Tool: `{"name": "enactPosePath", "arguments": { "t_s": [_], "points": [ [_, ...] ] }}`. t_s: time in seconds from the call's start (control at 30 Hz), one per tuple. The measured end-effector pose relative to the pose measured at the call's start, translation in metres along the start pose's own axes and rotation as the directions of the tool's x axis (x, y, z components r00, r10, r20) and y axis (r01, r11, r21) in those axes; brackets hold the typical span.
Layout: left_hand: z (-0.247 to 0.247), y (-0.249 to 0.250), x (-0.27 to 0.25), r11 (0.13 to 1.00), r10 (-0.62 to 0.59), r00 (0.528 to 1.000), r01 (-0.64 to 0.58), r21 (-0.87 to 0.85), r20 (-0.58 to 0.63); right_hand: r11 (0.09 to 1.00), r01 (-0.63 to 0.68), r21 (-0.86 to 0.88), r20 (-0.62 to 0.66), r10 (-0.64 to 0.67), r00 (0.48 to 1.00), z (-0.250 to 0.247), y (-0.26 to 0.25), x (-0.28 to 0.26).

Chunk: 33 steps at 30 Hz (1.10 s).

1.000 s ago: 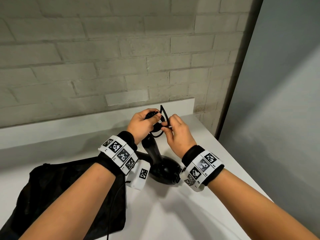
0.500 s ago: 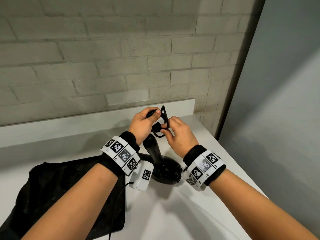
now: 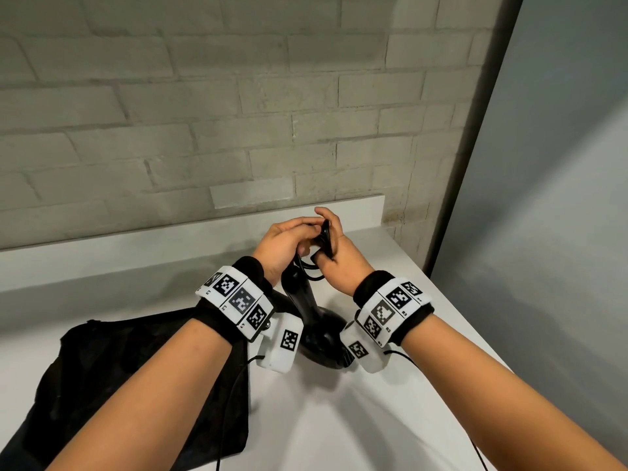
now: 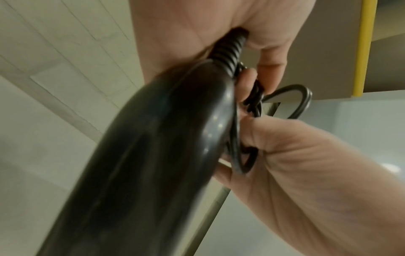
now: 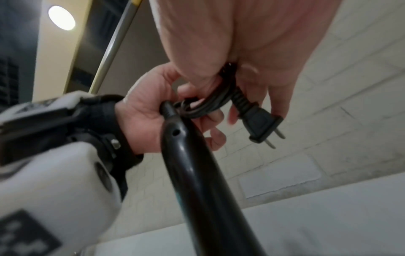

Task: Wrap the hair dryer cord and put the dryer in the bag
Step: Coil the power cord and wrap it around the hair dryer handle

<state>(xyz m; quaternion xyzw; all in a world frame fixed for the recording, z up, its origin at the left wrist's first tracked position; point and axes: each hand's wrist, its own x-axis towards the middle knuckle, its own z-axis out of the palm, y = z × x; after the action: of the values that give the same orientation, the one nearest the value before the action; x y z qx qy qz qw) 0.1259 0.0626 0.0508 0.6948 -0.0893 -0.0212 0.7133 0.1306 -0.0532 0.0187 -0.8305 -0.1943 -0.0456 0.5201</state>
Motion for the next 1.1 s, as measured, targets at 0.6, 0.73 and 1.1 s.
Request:
{"name": "enactPosePath", "arguments": {
  "t_s": [0.6,0.73,1.1],
  "points": [
    [-0.002,-0.007,0.001,0.995,0.089,0.996,-0.088,0.053,-0.017,0.934,-0.04,-0.354,0.081,0.073,0.994,-0.037,0.018,-0.015],
    [0.0,-0.008,0.002,0.995,0.086,0.996,-0.084,0.06,-0.03,0.965,-0.036,-0.26,0.018,0.042,0.999,-0.039,0.011,-0.012],
    [0.003,-0.001,-0.002,0.992,0.063,0.998,-0.059,0.114,-0.031,0.859,0.001,-0.512,-0.365,-0.218,0.905,-0.048,-0.026,0.001]
  ]
}}
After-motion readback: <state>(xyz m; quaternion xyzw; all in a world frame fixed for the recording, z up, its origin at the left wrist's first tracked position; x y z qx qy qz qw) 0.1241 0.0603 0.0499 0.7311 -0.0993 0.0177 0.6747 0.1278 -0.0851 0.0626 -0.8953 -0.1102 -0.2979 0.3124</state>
